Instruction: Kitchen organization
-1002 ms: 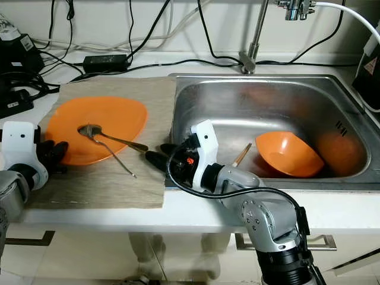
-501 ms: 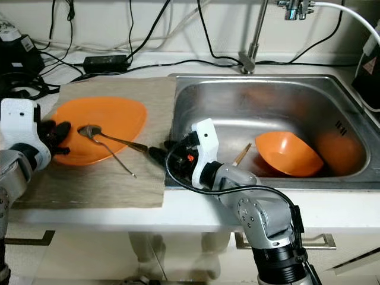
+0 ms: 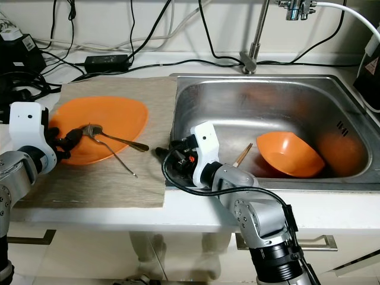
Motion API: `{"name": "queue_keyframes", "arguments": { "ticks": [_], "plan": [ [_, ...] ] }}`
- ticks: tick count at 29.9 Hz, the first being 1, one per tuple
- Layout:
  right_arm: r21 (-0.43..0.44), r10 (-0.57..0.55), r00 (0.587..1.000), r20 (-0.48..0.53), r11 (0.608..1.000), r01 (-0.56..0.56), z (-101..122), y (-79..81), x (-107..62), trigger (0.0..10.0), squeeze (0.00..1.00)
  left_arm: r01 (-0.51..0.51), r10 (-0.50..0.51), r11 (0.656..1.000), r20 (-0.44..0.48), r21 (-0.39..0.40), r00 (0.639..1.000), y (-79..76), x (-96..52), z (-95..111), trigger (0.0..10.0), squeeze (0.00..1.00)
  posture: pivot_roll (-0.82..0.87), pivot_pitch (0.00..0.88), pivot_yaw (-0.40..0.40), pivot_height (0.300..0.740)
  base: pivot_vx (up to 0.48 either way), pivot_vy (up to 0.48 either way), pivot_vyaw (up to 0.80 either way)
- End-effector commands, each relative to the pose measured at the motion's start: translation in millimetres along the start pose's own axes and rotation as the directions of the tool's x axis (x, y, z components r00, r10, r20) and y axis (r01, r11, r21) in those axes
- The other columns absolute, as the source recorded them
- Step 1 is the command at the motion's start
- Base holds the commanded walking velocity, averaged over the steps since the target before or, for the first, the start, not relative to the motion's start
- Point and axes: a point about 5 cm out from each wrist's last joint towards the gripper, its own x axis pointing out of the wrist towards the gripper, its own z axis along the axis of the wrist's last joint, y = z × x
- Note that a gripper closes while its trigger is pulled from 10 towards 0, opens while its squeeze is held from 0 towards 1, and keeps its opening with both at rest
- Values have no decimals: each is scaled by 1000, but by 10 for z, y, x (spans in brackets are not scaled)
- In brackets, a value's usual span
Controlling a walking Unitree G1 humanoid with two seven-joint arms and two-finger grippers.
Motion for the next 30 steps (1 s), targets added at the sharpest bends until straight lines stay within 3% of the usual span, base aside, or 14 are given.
{"name": "queue_keyframes", "arguments": {
  "ticks": [1, 2, 3, 4, 16, 30],
  "plan": [
    [-19, 13, 1000, 12, 1000, -13, 36, 30, 35, 10000, 0, 16, -16, 1000, 10, 4, 1000, -29, -30, 51, 10000, 404, 61, 10, 80, 740, 0, 0, 0],
    [-18, 16, 1000, 14, 1000, -16, 38, 35, 36, 10000, 0, 17, -17, 1000, 10, 5, 1000, -31, -31, 52, 10000, 404, 61, 10, 80, 740, 0, 0, 0],
    [-18, 19, 1000, 15, 1000, -18, 40, 41, 37, 10000, 0, 19, -19, 1000, 7, 1, 1000, -36, -29, 56, 10000, 110, 60, 11, 81, 740, 0, 0, 0],
    [-18, 21, 1000, 15, 1000, -21, 42, 46, 38, 10000, 0, 24, -24, 1000, 5, 4, 1000, -43, -24, 59, 10000, 0, 60, 11, 81, 740, 0, 0, 0],
    [-29, 34, 999, 30, 999, -34, 80, 89, 55, 10000, 0, 93, -95, 995, -51, -35, 994, -199, 112, 11, 10000, 0, 42, 14, 87, 740, 0, 0, 0],
    [-25, 24, 999, 33, 999, -23, 92, 85, 33, 10000, 0, 122, -123, 992, -84, -17, 989, -290, 193, -41, 10000, 0, 23, 20, 94, 740, 0, 0, 0]
  ]
}}
